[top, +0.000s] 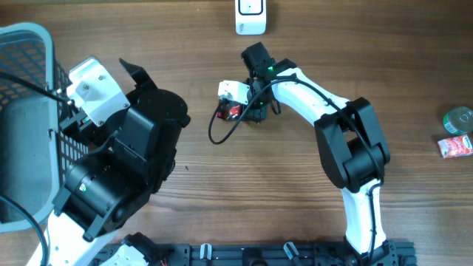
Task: Scan the item barcode
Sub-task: 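Close the right gripper on the hex wrench package and lift it, then raise the hex wrench package with the right gripper toward the scanner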
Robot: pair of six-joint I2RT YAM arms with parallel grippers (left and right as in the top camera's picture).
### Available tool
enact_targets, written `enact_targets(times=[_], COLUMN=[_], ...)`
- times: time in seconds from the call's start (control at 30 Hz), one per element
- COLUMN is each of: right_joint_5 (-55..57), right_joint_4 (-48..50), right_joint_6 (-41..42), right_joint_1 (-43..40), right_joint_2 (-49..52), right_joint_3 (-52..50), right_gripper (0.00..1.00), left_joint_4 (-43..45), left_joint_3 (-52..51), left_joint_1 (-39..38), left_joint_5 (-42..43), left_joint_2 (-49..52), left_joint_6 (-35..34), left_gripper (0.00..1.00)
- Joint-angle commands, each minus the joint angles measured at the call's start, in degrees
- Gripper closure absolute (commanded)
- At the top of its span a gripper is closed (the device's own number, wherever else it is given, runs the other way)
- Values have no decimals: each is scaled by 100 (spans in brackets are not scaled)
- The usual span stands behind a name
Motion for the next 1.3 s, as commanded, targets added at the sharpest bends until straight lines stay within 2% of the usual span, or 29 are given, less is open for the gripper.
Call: enact_targets(times=[0.0,0.33,0.73,0.83,1.07,1.27], right_joint_5=[450,356,-962,-1357,-1353,-2002], right_joint_4=[-79,-55,155,225,291,472], right_joint_6=[24,155,542,599,793,1460], right_joint_1=[96,98,70,70,52,-26], right_joint_2=[922,922,922,922,920,920], right_joint_3=[-496,-496,-446,-446,-446,-361], right_gripper=[52,63,74,75,75,73], left_joint_4=[-55,-219,-286,-302,-448,-774], left_joint_3=[17,17,17,17,17,17], left_joint_1=[-13,-13,-13,-13,-13,-13], left_joint_5=[-144,-142,-142,-142,-142,-131], left_joint_2=[15,15,15,15,15,15], left_joint_6=[-81,-83,-83,-85,-85,-107], left_gripper=[0,0,0,0,0,0])
